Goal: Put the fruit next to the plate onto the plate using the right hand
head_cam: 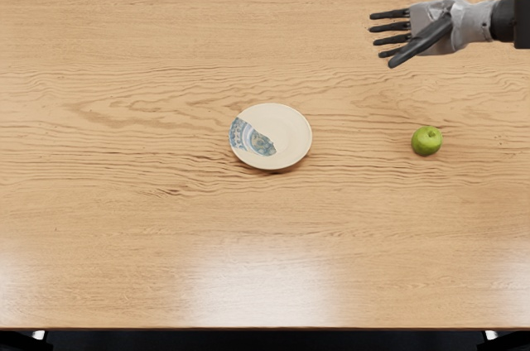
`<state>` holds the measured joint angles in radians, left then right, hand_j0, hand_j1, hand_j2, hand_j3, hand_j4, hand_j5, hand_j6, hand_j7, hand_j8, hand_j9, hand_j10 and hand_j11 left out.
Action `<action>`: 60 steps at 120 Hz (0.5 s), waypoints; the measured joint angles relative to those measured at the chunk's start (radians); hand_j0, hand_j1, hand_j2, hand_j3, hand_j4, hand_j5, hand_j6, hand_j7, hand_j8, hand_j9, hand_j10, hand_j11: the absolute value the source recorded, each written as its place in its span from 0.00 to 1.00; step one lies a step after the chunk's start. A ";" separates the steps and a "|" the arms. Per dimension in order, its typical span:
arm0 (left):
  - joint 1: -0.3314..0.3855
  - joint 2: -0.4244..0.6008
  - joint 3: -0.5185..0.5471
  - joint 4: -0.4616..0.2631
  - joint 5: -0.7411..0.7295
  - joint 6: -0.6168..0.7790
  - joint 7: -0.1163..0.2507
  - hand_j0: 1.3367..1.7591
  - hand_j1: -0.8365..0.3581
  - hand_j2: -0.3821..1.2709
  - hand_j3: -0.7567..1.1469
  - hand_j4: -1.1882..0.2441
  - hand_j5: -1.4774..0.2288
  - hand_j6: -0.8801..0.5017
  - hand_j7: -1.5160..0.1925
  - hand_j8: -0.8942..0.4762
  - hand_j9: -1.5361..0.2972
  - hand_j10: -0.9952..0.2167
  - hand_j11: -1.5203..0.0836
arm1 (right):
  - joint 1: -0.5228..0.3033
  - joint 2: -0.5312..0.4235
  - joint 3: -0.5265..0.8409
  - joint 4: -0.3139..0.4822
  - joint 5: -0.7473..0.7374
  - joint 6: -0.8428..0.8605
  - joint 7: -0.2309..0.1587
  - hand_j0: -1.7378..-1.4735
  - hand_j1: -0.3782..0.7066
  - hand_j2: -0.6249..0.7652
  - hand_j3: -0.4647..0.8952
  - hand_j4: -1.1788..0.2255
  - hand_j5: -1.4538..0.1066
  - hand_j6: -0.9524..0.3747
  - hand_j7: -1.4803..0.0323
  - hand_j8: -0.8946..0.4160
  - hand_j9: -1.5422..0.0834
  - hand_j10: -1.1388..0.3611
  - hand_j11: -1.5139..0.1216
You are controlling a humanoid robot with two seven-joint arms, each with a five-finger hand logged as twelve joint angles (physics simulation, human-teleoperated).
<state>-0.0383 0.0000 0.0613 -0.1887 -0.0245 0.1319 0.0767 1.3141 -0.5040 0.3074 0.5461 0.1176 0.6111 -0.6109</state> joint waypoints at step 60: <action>0.000 0.000 0.000 0.000 0.000 0.000 0.000 0.76 0.98 0.23 0.40 0.82 0.86 0.63 0.88 0.65 0.83 0.81 0.94 | 0.079 -0.004 -0.106 0.251 -0.764 -0.079 0.000 0.30 0.03 0.45 0.34 0.84 0.93 0.72 0.98 0.68 0.95 0.76 0.93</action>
<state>-0.0384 0.0000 0.0614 -0.1887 -0.0246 0.1319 0.0767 1.3934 -0.5080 0.2016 0.7973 -0.6464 0.5321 -0.6109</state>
